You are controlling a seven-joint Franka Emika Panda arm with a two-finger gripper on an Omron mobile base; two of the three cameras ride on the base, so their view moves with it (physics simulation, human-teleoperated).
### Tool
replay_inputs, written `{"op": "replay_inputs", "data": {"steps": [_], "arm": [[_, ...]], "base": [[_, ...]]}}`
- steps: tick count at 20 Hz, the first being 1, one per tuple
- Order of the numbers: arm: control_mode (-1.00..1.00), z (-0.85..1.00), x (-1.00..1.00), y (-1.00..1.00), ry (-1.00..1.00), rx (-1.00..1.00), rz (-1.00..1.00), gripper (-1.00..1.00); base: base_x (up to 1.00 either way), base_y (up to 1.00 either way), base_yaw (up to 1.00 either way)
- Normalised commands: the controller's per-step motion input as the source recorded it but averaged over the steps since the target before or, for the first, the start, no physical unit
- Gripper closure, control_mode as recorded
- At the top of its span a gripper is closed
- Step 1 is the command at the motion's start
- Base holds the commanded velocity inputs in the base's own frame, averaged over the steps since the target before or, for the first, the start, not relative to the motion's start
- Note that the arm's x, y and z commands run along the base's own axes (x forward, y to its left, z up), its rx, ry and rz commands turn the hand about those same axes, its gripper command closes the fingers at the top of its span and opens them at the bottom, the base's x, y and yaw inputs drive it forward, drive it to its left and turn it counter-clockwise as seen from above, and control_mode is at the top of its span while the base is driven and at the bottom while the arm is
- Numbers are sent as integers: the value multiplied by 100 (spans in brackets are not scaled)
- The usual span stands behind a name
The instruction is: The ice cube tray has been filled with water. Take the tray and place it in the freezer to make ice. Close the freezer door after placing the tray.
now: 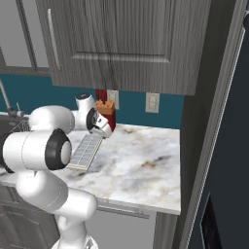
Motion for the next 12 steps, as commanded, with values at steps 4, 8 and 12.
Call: {"op": "replay_inputs", "data": {"steps": [4, 8, 12], "arm": [[-100, -14, 23, -6, 0, 0, -4, -100], [-100, -12, 24, -7, 0, 0, -5, -100], [-100, -13, 25, -2, 0, 0, -5, -100]], "base": [[0, 0, 0], [0, 0, 0], [0, 0, 0]]}}
